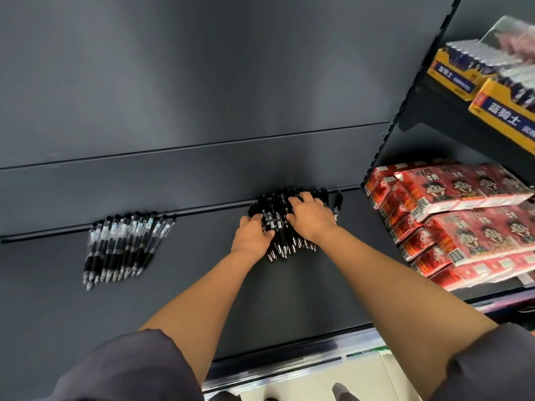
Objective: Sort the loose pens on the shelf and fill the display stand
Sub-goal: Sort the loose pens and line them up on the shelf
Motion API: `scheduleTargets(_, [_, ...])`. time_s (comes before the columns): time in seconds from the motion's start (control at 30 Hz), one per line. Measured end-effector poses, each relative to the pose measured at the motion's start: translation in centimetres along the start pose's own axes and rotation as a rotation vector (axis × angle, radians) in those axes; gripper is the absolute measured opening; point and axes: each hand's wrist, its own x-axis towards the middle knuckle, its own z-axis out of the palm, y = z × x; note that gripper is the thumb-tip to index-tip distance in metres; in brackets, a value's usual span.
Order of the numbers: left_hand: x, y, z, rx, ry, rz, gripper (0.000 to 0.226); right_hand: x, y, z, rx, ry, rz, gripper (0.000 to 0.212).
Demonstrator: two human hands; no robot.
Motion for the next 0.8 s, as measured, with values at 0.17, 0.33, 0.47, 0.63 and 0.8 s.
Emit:
scheduleTargets(0.17, [-0.5,-0.8,-2.3,0.121,-0.013,0.112,0.043,-0.7,-0.9,-0.7,-0.087,0.071,-0.03,0.041])
scheduleTargets(0.33, [-1.8,-3.7,-6.9,0.276,0.056,0.169,0.038,-0.8,-5.7,-1.4,-0.174,0.141,-0.176,0.039])
scheduleTargets(0.47, [-3.8,-7.7,-11.5,0.399,0.171,0.189,0.029,-0.8,-12.4,-1.2,-0.234,0.194,-0.315,0.036])
scheduleTargets(0.63, [-7.5,-15.9,-18.4,0.5,0.265,0.134,0.021,-1.6,-23.7,0.0,-0.249,0.245,-0.468,0.031])
scheduleTargets(0.8, [-11.6,-25.2,-25.3,0.545,0.322,0.07,0.023,-3.0,-35.7,2.3,-0.213,0.249,-0.574,0.029])
